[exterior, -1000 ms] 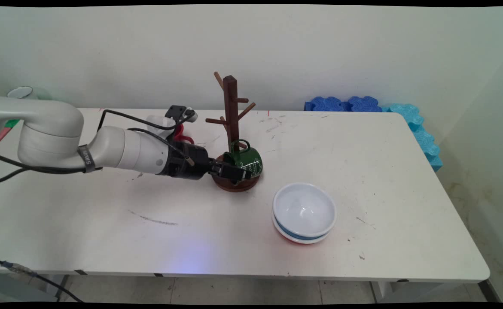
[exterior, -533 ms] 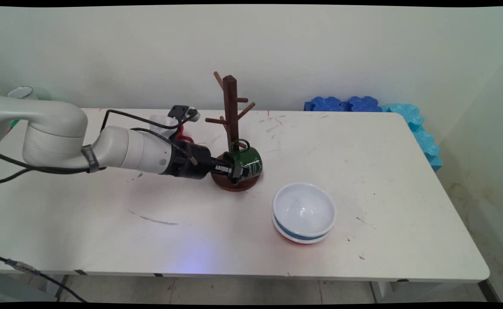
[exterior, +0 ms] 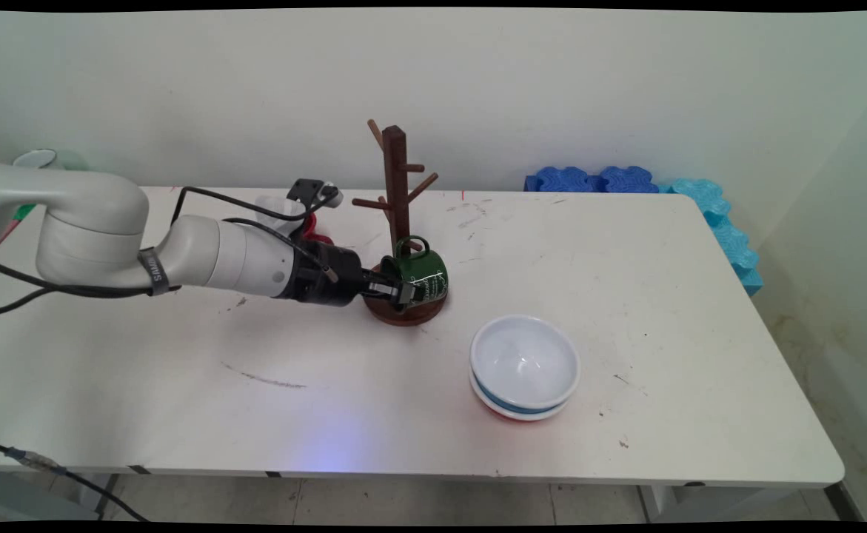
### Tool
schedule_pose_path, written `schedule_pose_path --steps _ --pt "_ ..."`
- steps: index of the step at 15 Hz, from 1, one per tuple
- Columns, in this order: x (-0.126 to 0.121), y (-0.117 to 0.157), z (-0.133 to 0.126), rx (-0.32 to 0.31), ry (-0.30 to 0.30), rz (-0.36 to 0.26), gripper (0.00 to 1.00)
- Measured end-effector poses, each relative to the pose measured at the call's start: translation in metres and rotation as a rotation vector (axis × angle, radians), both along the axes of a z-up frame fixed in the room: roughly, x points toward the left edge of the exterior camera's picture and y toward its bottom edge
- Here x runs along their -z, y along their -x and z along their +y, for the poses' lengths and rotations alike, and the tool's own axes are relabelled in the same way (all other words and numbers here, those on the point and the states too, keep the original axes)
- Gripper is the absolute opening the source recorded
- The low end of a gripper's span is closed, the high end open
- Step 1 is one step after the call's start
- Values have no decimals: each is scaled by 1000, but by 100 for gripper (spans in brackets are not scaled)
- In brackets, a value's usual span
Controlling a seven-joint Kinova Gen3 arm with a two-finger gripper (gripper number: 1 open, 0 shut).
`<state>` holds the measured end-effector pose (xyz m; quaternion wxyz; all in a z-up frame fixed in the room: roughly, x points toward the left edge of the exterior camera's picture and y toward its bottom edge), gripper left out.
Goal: Place the picked object on the table
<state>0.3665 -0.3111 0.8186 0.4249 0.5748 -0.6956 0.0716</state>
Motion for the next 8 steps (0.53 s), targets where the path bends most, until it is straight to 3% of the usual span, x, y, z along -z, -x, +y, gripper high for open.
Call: schedule_pose_path --steps 8 --pt "-10 -8 2 17 20 -24 0"
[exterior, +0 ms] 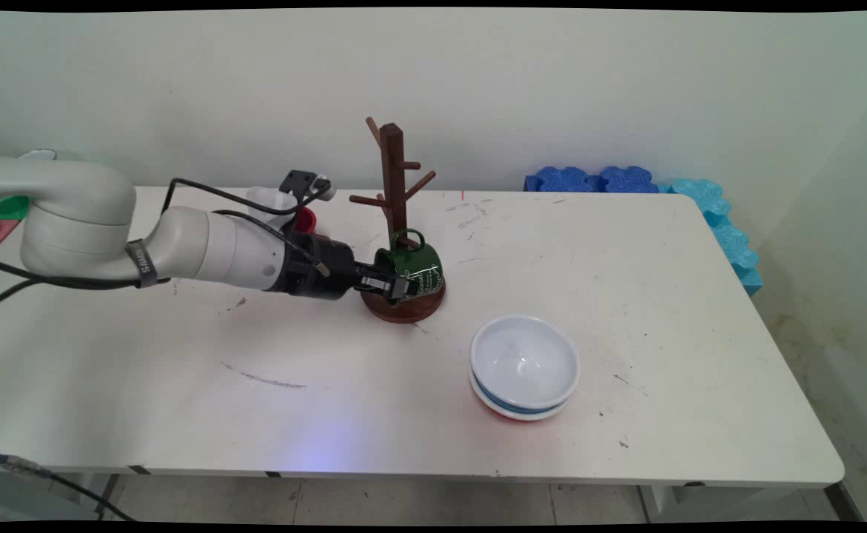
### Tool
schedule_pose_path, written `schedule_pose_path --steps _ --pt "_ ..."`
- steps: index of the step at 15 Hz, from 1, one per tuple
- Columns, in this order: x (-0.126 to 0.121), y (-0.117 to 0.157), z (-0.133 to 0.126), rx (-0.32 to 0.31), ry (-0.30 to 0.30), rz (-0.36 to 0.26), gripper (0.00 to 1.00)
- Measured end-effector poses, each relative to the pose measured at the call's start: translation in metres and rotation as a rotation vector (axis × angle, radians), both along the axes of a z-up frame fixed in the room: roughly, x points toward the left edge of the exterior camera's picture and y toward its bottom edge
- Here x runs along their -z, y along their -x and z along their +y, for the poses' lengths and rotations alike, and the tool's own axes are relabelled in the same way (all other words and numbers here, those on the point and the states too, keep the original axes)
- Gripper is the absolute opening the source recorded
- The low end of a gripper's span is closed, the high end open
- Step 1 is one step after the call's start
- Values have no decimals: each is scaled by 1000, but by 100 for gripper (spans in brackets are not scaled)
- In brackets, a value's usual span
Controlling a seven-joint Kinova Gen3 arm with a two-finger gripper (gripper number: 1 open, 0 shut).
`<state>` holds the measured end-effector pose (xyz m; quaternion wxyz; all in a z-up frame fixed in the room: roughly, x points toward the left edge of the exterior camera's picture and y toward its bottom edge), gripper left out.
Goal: Place the picked object on the table
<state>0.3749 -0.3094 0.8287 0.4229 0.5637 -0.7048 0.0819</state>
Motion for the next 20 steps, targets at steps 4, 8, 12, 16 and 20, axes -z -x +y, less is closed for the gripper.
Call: schedule_pose_path --steps 4,8,12,16,20 --pt "-5 -8 4 11 2 -23 0" --pt "-10 -14 7 26 5 -46 0" --pt "-16 -17 8 52 11 -69 0" --pt "-24 -18 7 91 23 -91 0" --pt "-30 -17 8 127 29 -106 0"
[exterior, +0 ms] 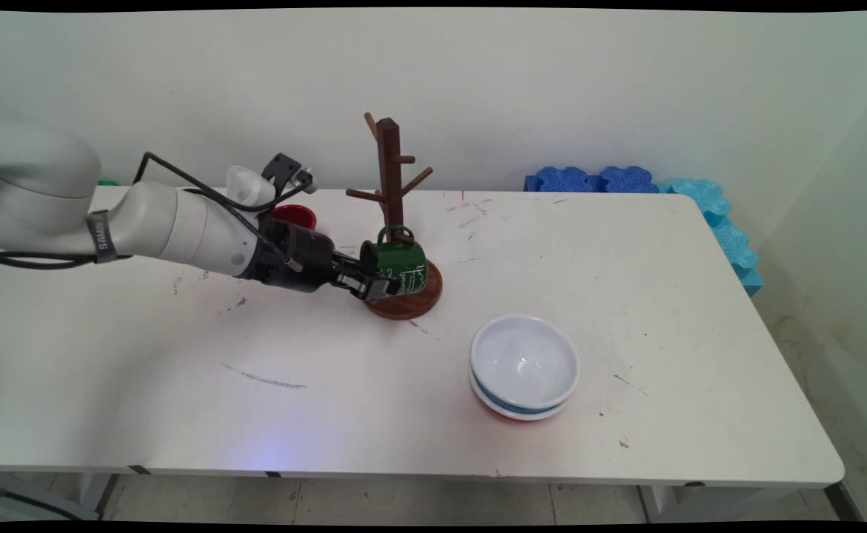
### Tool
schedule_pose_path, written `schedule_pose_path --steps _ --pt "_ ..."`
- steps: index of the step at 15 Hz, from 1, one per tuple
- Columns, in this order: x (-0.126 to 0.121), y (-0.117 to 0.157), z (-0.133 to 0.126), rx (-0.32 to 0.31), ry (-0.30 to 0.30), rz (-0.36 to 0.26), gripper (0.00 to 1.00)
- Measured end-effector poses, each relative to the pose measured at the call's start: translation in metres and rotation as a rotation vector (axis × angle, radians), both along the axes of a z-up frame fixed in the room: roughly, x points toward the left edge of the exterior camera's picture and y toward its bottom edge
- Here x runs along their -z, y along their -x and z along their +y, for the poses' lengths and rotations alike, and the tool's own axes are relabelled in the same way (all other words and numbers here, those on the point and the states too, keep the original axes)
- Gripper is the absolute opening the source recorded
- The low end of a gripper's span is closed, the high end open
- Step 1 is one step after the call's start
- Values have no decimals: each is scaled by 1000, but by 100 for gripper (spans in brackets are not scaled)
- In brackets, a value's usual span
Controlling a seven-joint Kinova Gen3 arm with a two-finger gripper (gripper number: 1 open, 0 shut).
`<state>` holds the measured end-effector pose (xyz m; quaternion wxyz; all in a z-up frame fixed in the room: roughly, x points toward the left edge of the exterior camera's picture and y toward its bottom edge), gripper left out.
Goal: Place the picked object on the table
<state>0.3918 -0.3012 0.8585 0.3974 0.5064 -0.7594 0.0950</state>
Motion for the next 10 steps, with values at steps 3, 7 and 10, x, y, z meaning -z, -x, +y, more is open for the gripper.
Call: schedule_pose_path --steps 3,7,10 --pt "-5 2 2 29 3 -9 0" --pt "-11 4 4 63 6 -19 0" --pt "-15 5 7 90 7 -27 0"
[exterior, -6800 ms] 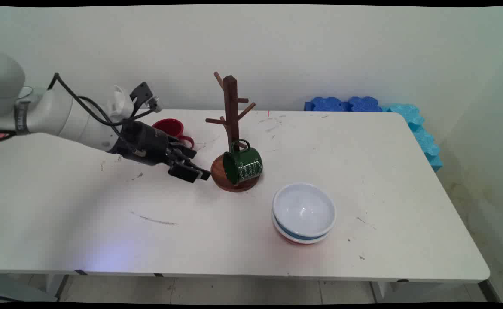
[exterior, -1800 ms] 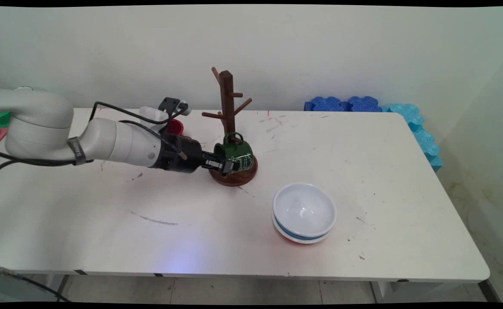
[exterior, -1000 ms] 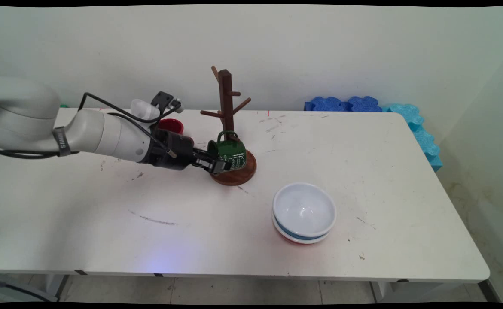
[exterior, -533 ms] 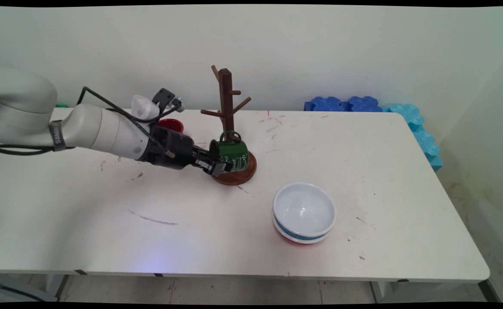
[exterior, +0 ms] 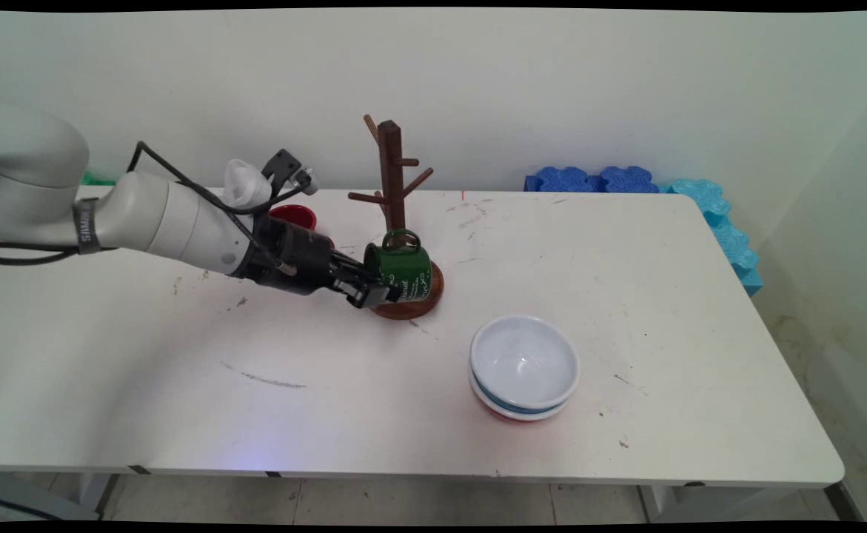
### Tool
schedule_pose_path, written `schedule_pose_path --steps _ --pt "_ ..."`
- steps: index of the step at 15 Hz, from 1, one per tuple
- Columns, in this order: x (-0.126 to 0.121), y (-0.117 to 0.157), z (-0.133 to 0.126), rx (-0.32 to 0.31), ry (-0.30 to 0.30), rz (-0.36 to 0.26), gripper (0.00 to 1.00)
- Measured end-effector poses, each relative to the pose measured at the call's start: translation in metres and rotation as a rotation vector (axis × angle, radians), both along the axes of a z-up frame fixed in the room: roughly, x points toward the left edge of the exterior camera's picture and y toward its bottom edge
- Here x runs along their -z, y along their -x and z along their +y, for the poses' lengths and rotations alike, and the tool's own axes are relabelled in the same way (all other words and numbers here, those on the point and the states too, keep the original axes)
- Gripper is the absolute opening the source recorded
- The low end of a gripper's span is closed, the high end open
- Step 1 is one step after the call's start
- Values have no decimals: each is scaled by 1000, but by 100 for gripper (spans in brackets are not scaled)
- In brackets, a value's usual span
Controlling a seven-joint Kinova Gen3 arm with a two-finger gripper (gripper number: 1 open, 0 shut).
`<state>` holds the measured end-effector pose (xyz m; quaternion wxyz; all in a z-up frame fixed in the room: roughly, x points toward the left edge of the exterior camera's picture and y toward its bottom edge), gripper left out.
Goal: Place the picked object on the table
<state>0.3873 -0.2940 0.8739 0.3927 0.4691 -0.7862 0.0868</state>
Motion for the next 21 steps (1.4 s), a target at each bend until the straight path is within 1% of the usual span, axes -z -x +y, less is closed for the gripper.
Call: schedule_pose_path --steps 6,9,19,21 --pt "-9 -4 5 40 4 -27 0" --pt "-14 -10 8 63 6 -51 0" --pt "-28 -40 10 154 20 -162 0" --pt "-32 -47 9 179 23 -195 0"
